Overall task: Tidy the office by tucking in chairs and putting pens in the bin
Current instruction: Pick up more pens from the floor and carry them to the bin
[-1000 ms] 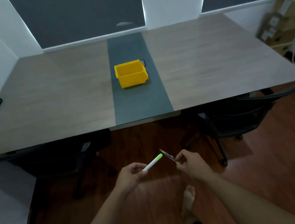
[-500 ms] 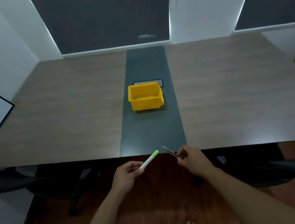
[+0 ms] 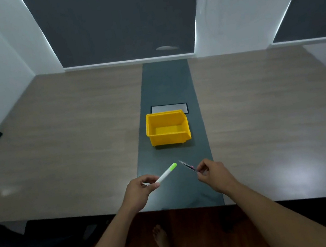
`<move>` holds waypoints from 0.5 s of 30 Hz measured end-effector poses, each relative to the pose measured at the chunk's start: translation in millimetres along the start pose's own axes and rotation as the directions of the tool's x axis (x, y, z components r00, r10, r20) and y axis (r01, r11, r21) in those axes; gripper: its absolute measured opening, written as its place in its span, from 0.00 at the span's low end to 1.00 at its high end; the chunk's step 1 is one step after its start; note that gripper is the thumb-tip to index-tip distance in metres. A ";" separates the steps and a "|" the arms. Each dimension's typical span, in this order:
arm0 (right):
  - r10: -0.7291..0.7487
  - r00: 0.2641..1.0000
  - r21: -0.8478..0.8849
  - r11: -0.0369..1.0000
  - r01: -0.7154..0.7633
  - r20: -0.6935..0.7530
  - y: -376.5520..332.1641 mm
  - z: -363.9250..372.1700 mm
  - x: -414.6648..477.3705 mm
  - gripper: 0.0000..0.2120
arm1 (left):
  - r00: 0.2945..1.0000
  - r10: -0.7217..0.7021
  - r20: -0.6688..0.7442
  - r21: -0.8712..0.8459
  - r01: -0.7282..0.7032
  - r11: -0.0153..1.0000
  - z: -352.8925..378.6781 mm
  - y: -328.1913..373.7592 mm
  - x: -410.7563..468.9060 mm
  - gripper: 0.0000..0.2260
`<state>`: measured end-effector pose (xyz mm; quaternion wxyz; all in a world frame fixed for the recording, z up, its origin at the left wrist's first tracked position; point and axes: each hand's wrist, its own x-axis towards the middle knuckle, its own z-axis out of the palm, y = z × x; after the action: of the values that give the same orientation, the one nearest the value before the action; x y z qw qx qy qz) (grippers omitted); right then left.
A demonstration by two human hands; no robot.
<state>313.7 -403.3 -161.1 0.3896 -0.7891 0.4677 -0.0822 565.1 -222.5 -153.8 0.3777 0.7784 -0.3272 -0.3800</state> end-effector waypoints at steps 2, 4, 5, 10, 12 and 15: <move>0.017 1.000 -0.006 1.000 -0.017 -0.014 -7.8 0.8 27.8 0.09 | 1.000 0.000 0.026 -0.003 0.000 1.000 -14.1 5.4 32.0 0.07; 0.035 0.999 -0.016 0.999 -0.036 -0.023 -17.8 -0.5 52.1 0.08 | 0.999 -0.003 0.049 -0.011 0.004 1.000 -27.7 11.0 63.5 0.07; 0.048 0.999 -0.020 0.999 -0.049 -0.025 -22.6 -1.1 63.6 0.07 | 0.998 -0.002 0.060 -0.010 0.003 1.000 -34.2 14.1 79.1 0.07; 0.097 0.990 -0.009 0.995 -0.099 -0.105 -36.0 6.5 113.4 0.07 | 0.991 0.036 0.131 0.067 -0.045 0.997 -62.2 27.0 149.6 0.06; 0.115 0.986 0.010 0.993 -0.115 -0.121 -42.5 10.6 125.8 0.06 | 0.987 0.050 0.150 0.112 -0.067 0.991 -69.7 32.8 170.9 0.06; 0.118 0.987 0.009 0.993 -0.118 -0.112 -53.1 12.0 139.6 0.06 | 0.984 0.061 0.165 0.134 -0.084 0.987 -74.6 39.7 196.1 0.07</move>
<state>432.1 -495.0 -165.4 0.3677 -0.7538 0.5347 -0.1036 716.3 -373.3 -156.3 0.3079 0.7575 -0.4107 -0.4034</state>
